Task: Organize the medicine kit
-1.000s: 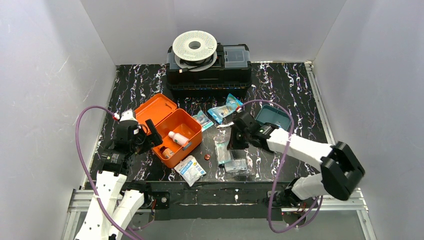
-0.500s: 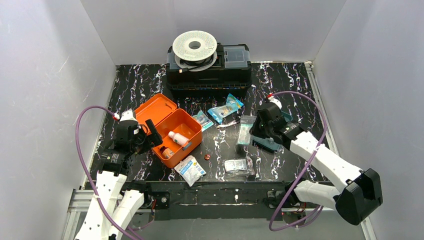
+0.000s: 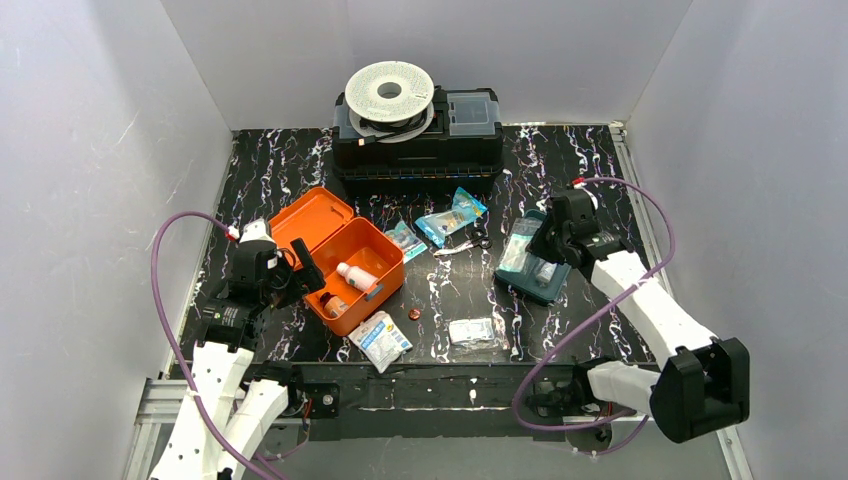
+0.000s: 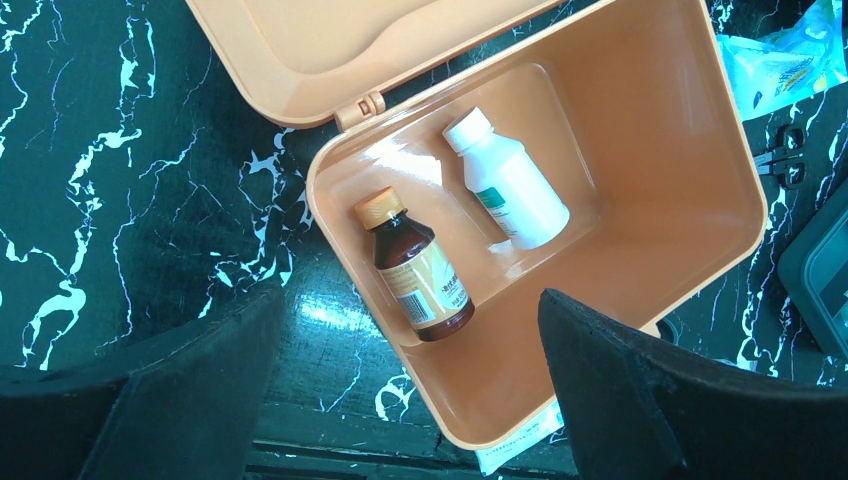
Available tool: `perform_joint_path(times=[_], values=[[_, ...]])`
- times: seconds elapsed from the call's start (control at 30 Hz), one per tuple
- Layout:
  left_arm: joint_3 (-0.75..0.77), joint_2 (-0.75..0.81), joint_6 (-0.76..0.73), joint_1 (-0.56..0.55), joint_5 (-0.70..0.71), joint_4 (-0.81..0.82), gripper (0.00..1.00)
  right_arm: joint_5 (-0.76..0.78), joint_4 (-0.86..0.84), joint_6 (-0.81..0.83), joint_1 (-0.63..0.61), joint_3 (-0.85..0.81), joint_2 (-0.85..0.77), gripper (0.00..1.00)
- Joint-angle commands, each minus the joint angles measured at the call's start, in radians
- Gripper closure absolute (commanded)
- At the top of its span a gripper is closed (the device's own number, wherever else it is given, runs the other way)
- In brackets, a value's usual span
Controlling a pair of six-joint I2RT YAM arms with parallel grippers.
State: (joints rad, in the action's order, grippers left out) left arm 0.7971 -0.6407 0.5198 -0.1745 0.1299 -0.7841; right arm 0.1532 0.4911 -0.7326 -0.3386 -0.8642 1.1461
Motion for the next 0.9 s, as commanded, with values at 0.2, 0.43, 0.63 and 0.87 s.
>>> perform_joint_path(times=[0.2, 0.43, 0.63, 0.87], values=[[0.001, -0.007, -0.014, -0.005, 0.000, -0.001, 0.02, -0.098, -0.114, 0.020, 0.081, -0.050, 0.101, 0.99], [0.001, -0.013, -0.014, -0.004, -0.001, 0.000, 0.02, -0.124, -0.149, 0.017, 0.116, -0.016, 0.152, 0.99], [0.002, -0.016, -0.014, -0.003, -0.002, -0.001, 0.02, -0.144, -0.166, 0.028, 0.132, 0.012, 0.192, 0.99], [0.003, -0.018, -0.014, -0.003, -0.001, 0.000, 0.02, -0.146, -0.174, 0.042, 0.147, 0.037, 0.227, 0.99]])
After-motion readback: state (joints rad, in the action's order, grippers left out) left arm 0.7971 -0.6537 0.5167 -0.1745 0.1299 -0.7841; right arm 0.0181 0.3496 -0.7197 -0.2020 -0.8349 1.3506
